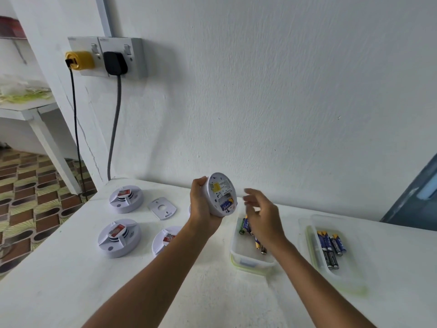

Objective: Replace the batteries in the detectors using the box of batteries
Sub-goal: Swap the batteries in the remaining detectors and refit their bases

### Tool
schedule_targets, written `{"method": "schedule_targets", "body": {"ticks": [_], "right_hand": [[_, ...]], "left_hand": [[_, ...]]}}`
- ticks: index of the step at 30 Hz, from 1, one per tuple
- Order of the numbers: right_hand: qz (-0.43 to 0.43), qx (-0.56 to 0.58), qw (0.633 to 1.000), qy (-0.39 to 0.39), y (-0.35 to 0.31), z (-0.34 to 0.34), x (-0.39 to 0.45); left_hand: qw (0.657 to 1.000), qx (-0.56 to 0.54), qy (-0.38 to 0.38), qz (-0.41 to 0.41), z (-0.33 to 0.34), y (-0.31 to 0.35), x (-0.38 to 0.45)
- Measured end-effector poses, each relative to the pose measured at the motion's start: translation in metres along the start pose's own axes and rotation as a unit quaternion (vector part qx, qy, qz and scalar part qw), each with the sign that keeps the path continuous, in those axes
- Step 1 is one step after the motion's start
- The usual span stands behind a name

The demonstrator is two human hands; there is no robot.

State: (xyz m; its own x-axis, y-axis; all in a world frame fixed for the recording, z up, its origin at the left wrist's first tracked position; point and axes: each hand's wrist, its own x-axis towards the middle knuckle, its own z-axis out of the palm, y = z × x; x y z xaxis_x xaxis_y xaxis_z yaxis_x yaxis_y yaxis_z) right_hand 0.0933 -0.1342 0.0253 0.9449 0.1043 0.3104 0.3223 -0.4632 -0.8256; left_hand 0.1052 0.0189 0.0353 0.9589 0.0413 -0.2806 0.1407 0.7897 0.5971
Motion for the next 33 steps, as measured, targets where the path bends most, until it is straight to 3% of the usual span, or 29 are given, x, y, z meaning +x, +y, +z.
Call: {"method": "schedule_targets", "body": {"ticks": [2, 6, 11, 17, 21, 24, 28, 31, 33], "right_hand": [[0.033, -0.1, 0.994, -0.025, 0.012, -0.009, 0.012], [0.069, -0.316, 0.915, -0.242, 0.024, -0.004, 0.02], [0.05, -0.336, 0.912, -0.23, 0.029, 0.009, 0.023], [0.092, -0.251, 0.938, -0.223, 0.036, 0.008, 0.029], [0.16, -0.076, 0.972, -0.151, 0.029, 0.004, 0.028], [0.198, 0.097, 0.969, -0.113, 0.02, 0.001, 0.025], [0.181, 0.265, 0.944, -0.082, 0.001, -0.001, 0.019], [0.158, 0.31, 0.935, -0.072, -0.012, 0.001, 0.012], [0.131, 0.261, 0.955, -0.055, -0.019, 0.003, 0.008]], "left_hand": [[1.0, 0.012, -0.004, -0.003, 0.0, 0.002, 0.001], [1.0, 0.013, 0.008, -0.019, -0.009, 0.002, 0.003], [0.999, 0.029, 0.029, -0.023, -0.017, 0.002, 0.002], [0.998, 0.033, 0.042, -0.02, -0.022, 0.005, 0.0], [0.999, 0.027, 0.042, -0.017, -0.023, 0.004, -0.001], [0.999, 0.028, 0.038, -0.014, -0.021, 0.003, -0.002], [0.999, 0.027, 0.031, -0.017, -0.017, 0.001, -0.003], [0.999, 0.027, 0.028, -0.027, -0.013, 0.0, -0.005], [0.998, 0.033, 0.026, -0.036, -0.011, 0.001, -0.006]]}}
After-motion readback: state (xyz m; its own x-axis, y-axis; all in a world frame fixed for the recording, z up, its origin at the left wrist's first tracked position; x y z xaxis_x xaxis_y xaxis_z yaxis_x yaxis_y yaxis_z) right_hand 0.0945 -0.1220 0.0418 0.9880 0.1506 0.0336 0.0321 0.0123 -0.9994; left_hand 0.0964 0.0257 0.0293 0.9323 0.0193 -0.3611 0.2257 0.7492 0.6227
